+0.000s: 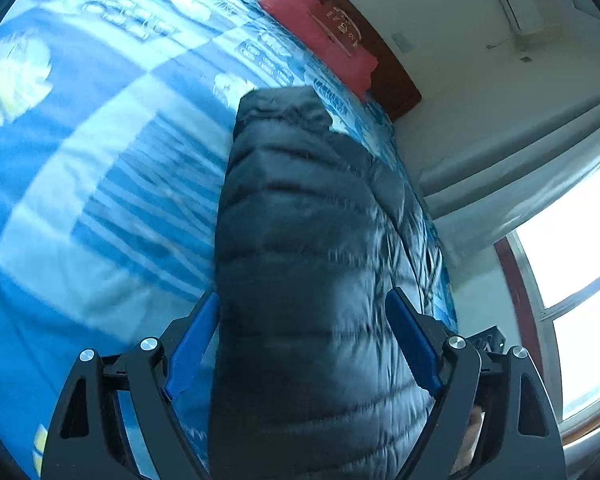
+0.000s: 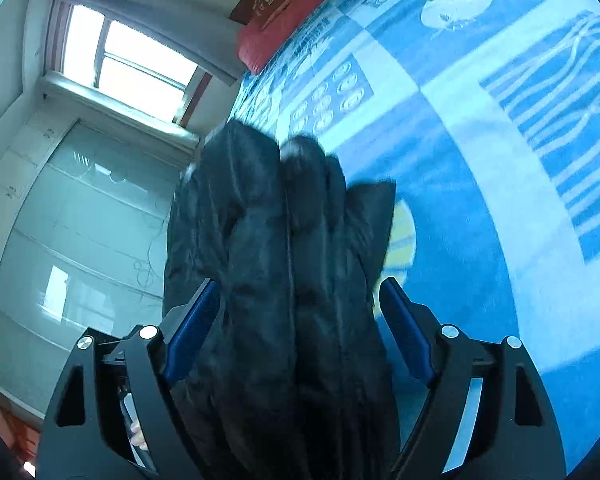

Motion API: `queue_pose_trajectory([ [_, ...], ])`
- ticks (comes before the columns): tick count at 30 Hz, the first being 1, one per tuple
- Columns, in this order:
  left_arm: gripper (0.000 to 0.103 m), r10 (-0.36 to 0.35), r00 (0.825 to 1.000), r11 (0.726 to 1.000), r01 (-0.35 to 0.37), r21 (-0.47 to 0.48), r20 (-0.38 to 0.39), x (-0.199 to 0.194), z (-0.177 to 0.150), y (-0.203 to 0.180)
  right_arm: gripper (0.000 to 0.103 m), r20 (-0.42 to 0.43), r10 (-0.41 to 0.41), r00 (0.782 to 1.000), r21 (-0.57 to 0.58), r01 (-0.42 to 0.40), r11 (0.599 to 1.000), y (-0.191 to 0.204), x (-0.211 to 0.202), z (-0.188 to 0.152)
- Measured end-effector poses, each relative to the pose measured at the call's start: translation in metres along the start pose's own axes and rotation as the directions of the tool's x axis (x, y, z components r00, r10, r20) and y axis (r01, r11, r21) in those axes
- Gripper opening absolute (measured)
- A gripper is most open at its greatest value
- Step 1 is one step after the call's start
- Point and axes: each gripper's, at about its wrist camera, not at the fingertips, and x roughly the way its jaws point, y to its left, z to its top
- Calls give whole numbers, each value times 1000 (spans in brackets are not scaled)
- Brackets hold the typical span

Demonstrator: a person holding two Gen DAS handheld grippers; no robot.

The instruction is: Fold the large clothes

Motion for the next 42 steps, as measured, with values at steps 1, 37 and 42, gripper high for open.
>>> queue_pose_trajectory([
  [1, 83, -8, 1000, 1000, 8, -7, -1, 4, 3, 0, 82, 1, 8, 1000, -1, -8, 1000, 1, 2, 5],
  [37, 81, 224, 973, 972, -219, 88, -57, 73, 17, 8, 41, -46, 97, 994, 179, -87, 980, -54, 68, 35],
  [42, 82, 210, 976, 975, -205, 85, -55, 70, 19, 9, 48, -20, 119, 993, 185, -114, 976, -56, 59, 32],
])
